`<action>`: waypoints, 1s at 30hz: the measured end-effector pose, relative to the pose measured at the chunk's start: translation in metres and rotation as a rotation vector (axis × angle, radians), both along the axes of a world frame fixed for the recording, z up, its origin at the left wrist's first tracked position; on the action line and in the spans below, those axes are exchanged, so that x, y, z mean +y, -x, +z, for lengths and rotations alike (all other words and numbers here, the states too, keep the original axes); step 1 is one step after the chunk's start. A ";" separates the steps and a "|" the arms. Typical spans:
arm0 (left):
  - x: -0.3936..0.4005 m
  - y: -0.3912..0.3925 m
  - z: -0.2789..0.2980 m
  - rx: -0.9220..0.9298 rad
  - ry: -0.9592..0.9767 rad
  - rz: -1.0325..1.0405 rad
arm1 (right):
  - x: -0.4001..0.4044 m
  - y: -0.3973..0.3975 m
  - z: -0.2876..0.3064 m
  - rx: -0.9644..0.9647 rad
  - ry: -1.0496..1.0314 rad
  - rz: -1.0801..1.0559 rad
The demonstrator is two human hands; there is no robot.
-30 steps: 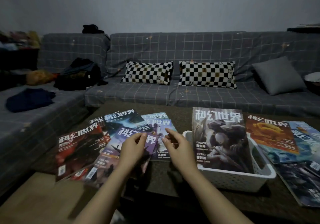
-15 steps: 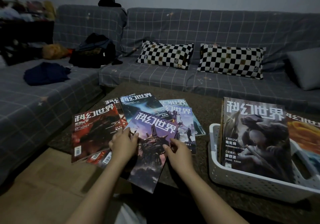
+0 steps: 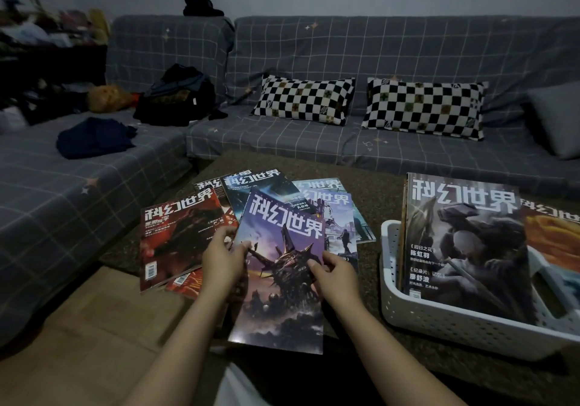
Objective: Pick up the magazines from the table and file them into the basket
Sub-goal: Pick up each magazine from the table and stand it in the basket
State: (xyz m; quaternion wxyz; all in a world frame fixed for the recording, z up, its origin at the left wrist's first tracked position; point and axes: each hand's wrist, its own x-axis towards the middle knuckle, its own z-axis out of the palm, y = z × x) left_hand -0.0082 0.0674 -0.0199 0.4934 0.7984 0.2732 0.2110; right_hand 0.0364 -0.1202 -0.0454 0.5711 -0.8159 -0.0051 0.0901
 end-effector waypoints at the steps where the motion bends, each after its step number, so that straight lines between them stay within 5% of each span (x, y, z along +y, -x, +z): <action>1: -0.005 0.006 0.006 -0.057 0.009 -0.012 | -0.002 0.002 0.003 0.012 -0.044 0.008; 11: -0.044 0.045 0.091 -0.363 0.161 -0.166 | -0.038 0.025 0.066 -0.178 -0.409 -0.031; 18: -0.096 0.025 0.122 -0.442 0.229 -0.237 | -0.105 0.021 0.122 -0.517 -0.233 -0.136; 30: -0.229 -0.074 0.105 -0.483 0.102 -0.507 | -0.237 -0.029 0.141 -0.572 0.007 -0.362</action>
